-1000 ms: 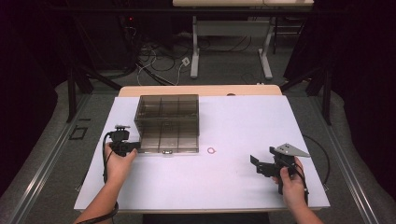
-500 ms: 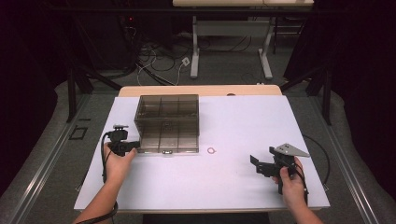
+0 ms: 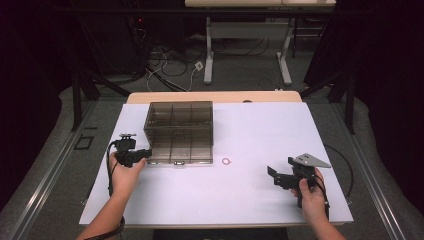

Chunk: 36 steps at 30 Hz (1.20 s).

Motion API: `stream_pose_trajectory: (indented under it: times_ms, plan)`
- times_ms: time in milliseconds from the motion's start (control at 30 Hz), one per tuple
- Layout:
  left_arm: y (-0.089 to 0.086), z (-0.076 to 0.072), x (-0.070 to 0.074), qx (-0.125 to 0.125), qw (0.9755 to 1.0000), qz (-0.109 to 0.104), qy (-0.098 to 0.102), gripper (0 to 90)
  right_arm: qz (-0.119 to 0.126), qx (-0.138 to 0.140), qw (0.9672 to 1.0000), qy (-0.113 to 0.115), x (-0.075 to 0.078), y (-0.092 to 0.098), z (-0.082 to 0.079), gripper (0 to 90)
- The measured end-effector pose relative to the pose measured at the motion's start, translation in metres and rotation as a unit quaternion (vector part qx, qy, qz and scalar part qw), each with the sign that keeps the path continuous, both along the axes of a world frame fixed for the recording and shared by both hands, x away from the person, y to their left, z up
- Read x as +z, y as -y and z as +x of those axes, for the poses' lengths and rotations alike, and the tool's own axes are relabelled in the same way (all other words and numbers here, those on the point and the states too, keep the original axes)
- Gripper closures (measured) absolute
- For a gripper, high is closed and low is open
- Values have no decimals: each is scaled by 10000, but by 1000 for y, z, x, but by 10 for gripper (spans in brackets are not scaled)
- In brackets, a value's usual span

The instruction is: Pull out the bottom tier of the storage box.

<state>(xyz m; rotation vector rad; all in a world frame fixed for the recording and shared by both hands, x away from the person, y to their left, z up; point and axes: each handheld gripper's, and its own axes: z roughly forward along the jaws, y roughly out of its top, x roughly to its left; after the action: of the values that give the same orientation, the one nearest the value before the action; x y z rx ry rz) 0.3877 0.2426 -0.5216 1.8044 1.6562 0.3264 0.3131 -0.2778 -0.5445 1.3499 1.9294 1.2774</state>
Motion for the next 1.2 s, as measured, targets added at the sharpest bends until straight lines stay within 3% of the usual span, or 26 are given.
stream_pose_trajectory:
  times_ms: [233,533,967,1200]
  plan:
    - [-2,-2,3,-42,9999,-52,156,623,-66,10,10000,-47,0,0,0,92]
    - [-6,-4,2,-221,9977,-66,642,499,-15,-15,10000,-14,-1,1,0,92]
    - [2,-10,4,-393,9939,-195,1016,370,-24,24,10000,2,0,1,2,92]
    - [7,-12,7,-469,9928,-300,1064,351,-5,43,10000,-8,0,0,2,92]
